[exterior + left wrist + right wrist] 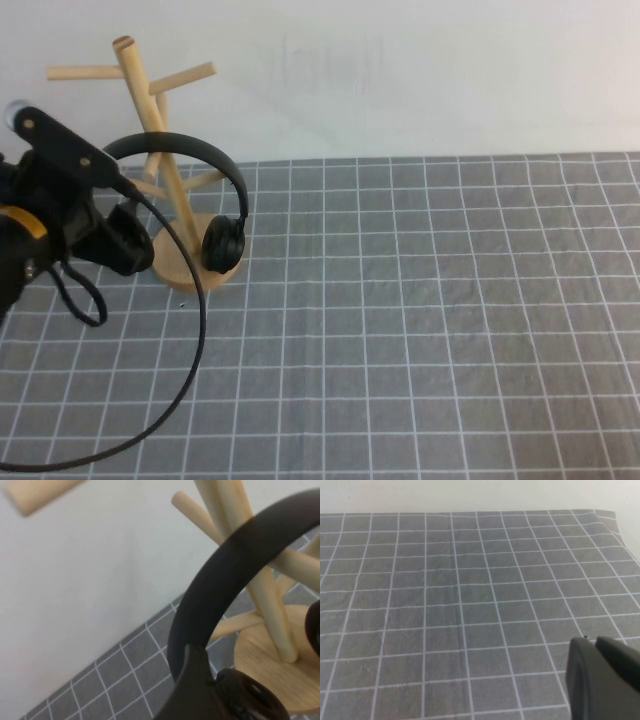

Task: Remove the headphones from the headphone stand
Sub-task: Pick up the headphones from the headphone stand

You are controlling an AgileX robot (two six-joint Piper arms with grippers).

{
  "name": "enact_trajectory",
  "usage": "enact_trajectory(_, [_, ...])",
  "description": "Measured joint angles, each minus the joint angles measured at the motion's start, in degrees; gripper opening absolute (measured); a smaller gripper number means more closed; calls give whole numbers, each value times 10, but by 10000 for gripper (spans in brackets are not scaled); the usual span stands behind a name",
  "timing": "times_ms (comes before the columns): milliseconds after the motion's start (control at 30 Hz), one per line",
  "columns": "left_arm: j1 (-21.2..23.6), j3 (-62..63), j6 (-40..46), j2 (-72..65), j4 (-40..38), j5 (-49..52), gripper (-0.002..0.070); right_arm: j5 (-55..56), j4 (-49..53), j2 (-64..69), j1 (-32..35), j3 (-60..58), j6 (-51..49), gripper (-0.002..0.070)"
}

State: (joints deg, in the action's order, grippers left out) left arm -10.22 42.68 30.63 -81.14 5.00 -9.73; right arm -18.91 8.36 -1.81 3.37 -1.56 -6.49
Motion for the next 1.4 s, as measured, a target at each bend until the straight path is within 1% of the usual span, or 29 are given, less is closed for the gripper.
enact_trajectory(200, [0,3,19,-55,-1,-62,486,0,0,0,0,0,0,-6])
enact_trajectory(300, [0,19,41,-77,-35,-81,486,0,0,0,0,0,0,-6])
enact_trajectory(400, [0,42,80,-98,-90,-90,487,0,0,0,0,0,0,-6])
enact_trajectory(467, [0,53,109,-109,-108,-92,486,0,0,0,0,0,0,-6])
enact_trajectory(567, [0,62,155,-119,-118,-93,485,0,0,0,0,0,0,-6])
enact_trajectory(667, [0,63,182,-122,-122,-99,469,0,0,0,0,0,0,-6])
enact_trajectory(733, [0,63,191,-123,-125,-102,428,0,0,0,0,0,0,-6])
enact_trajectory(767, [0,63,193,-123,-129,-103,393,0,0,0,0,0,0,-6])
enact_trajectory(833, [0,63,195,-123,-140,-103,300,0,0,0,0,0,0,-6])
enact_trajectory(900, [0,63,197,-123,-156,-105,167,0,0,0,0,0,0,-6])
enact_trajectory(967, [0,63,205,-124,-165,-104,89,0,0,0,0,0,0,-6])
enact_trajectory(1000, [0,63,205,-126,-168,-103,69,0,0,0,0,0,0,-6])
enact_trajectory(1400, [0,63,222,-109,-174,-84,67,0,0,0,0,0,0,-6])
